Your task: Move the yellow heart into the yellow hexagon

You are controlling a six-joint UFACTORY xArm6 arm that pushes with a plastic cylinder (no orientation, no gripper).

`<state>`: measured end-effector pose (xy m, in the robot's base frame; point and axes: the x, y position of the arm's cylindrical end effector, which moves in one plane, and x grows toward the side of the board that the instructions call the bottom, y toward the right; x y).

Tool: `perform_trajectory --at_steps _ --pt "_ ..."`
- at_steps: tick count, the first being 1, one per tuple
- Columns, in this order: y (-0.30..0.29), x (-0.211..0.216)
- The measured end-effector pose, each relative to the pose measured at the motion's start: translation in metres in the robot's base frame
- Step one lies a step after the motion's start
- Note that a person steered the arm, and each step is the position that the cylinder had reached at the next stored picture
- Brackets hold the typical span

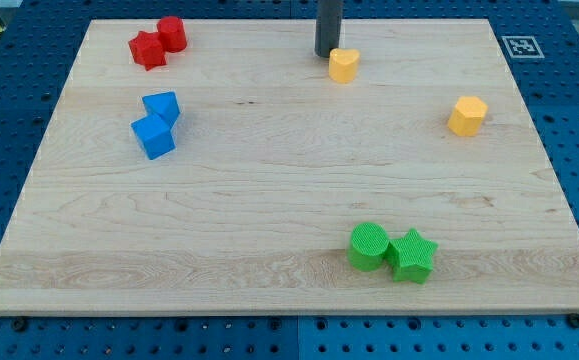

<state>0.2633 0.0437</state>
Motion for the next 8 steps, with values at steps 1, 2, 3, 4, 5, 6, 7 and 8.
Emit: perform_trajectory --at_steps 1,2,3,4,5,6,7,8 --pt "0.011 0.015" --pt "0.028 0.023" --pt "0.041 0.035" --pt "-0.002 0.031" --pt "-0.033 0.032" --pt "-0.012 0.061" --pt "0.016 0.072" --pt "0.031 0.072"
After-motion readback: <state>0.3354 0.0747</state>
